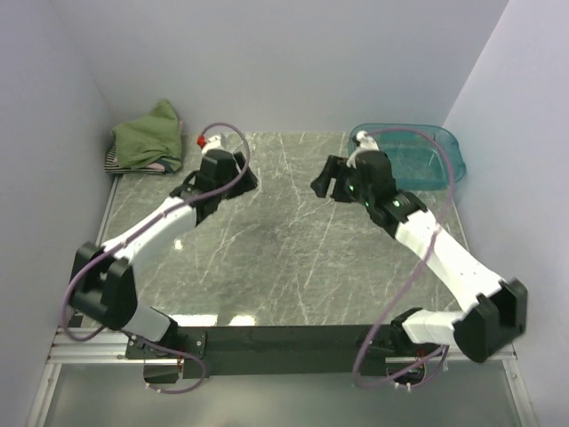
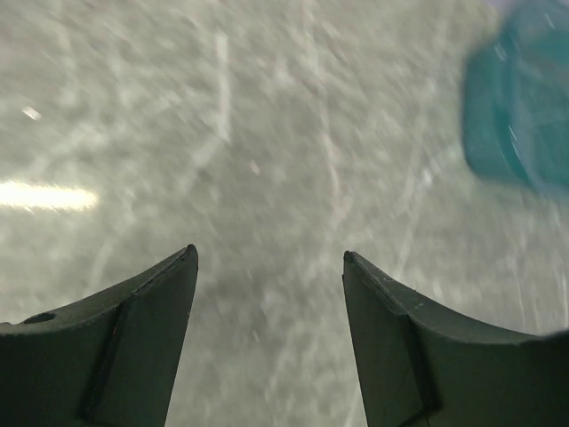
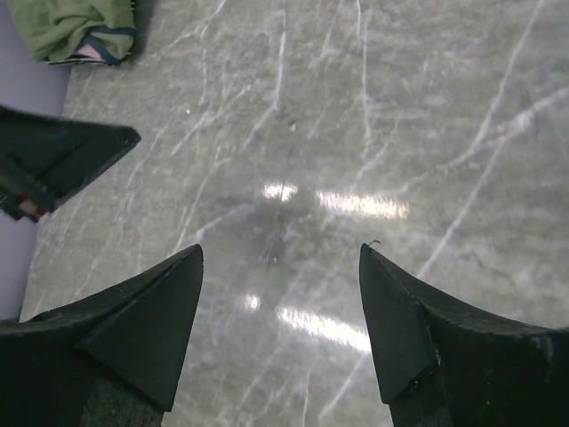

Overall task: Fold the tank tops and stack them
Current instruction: Neatly place the folded tank top to the corner

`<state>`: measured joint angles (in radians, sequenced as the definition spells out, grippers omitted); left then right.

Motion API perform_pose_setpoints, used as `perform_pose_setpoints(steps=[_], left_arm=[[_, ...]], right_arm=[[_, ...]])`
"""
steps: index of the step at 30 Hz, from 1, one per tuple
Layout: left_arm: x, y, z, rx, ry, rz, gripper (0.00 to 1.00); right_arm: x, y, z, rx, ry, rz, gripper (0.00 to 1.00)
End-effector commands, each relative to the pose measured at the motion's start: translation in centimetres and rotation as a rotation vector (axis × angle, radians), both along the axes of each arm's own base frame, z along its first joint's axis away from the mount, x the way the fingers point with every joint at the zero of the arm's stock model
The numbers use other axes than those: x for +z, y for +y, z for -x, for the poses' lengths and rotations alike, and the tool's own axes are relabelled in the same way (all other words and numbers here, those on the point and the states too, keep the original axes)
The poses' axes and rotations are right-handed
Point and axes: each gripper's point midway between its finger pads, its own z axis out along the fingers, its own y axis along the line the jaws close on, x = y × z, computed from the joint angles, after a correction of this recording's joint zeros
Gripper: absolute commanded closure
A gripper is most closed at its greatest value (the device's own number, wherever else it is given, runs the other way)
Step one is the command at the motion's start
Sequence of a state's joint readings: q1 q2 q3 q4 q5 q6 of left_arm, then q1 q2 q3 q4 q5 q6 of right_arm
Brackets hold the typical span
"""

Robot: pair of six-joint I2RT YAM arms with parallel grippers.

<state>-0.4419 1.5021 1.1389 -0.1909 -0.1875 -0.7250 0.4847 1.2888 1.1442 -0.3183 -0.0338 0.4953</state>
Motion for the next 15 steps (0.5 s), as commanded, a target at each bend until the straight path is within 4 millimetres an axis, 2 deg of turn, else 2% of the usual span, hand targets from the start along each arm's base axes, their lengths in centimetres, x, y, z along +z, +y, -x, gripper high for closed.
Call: perform_pose_setpoints(steps=[1, 2, 3, 4, 5, 6, 8, 9, 10, 12, 15], left_arm=[[1.9, -2.1, 3.2, -0.086, -0.069, 0.013, 0.28], [1.8, -3.6, 4.5, -0.146, -0.069, 0.020, 0.29], [1.0, -4.0, 5.5, -0.171, -0.057, 0.006, 0.29], [1.4, -4.3, 6.2, -0.191, -0.067, 0.006, 0.29], [1.2, -5.2, 7.2, -0.232, -0.064, 0.005, 0.29], [1.1, -5.3, 7.9, -0.252, -0.067, -0.004, 0.29], [0.9, -5.9, 9.0, -0.289, -0.061, -0.006, 0.29], [0.7, -6.0, 9.5, -0.303, -0.059, -0.013, 0.29], [0.7, -6.0, 9.8, -0.308, -0.057, -0.017, 0.29], [0.7, -5.8, 10.4, -0.307, -0.061, -0.032, 0.29], [0.8, -5.4, 10.7, -0.307, -0.073, -0.033, 0.29]], right_arm=[[0.2, -1.5, 2.0, -0.042, -0.047, -0.043, 0.22], [1.1, -2.3, 2.9, -0.061, -0.079, -0.058, 0.22], [-0.6, -3.0, 3.7, -0.074, -0.061, -0.044, 0.22], [-0.9, -3.5, 4.2, -0.089, -0.067, -0.040, 0.21], [-0.1, -4.7, 4.9, -0.129, -0.097, -0.054, 0.20], [-1.1, -5.4, 5.5, -0.150, -0.091, -0.042, 0.18], [-0.4, -6.6, 6.4, -0.196, -0.128, -0.062, 0.16], [-1.1, -7.5, 6.6, -0.231, -0.125, -0.048, 0.13], [-0.5, -7.9, 7.0, -0.245, -0.151, -0.059, 0.12], [-0.6, -8.6, 7.2, -0.266, -0.166, -0.055, 0.10], [-0.5, -8.6, 7.3, -0.264, -0.176, -0.053, 0.08]])
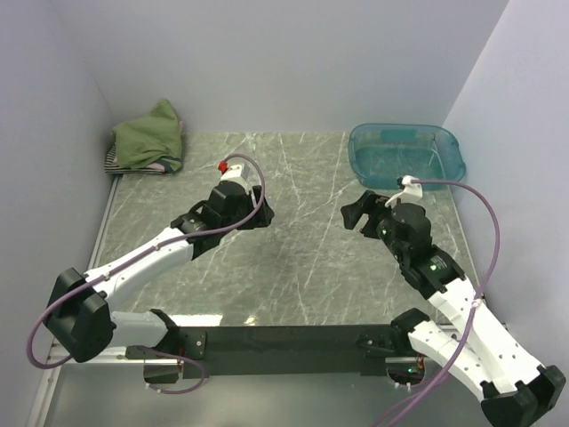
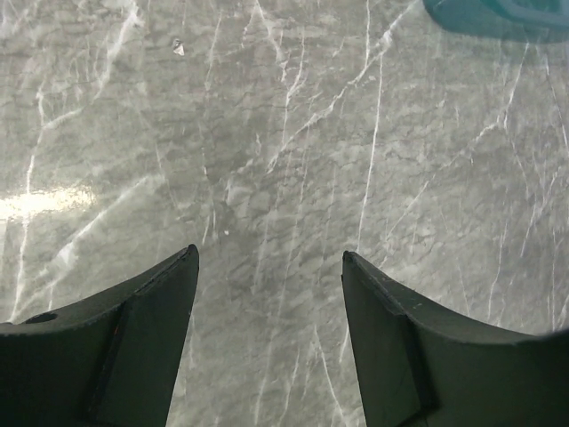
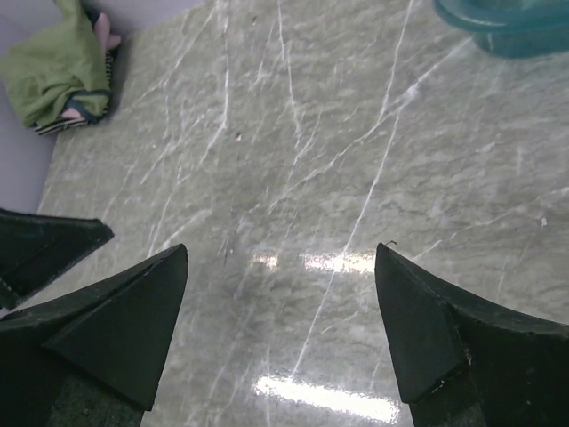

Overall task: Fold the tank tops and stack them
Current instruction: Neatly place the folded tank top to the corner

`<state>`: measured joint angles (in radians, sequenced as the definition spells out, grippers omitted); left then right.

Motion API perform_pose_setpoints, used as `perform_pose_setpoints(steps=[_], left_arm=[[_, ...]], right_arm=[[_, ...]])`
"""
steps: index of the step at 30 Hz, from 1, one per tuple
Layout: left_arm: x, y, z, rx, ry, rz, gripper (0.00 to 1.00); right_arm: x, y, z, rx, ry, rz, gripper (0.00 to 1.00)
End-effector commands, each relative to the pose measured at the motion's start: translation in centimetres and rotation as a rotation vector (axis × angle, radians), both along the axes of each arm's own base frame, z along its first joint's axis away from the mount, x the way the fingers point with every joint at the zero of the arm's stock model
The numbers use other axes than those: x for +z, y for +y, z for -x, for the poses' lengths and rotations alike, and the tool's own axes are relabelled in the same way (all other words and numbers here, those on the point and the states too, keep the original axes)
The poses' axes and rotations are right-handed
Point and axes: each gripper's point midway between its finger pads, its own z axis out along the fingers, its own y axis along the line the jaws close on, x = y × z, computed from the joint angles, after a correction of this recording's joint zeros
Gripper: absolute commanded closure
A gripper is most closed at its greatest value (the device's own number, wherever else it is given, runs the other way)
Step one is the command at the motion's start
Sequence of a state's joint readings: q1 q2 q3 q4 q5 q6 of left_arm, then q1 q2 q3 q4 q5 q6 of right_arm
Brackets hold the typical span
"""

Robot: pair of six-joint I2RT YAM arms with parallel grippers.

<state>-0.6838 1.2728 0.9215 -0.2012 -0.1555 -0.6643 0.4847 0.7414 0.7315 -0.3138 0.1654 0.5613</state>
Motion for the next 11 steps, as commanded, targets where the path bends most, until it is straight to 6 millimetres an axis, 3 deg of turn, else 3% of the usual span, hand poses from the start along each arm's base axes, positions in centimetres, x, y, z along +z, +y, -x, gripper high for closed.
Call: perform_pose_setpoints(steps=[1, 11], left_arm=[[1.8, 0.4, 0.2, -0.010, -0.065, 0.013, 0.29], [3.3, 0.6, 0.4, -0.017, -0.089, 0.010, 0.29]], right_arm=[[0.4, -0.6, -0.7, -0.050, -0.026, 0.001, 0.08], [0.8, -0.3, -1.2, -0.044, -0.034, -0.001, 0.06]])
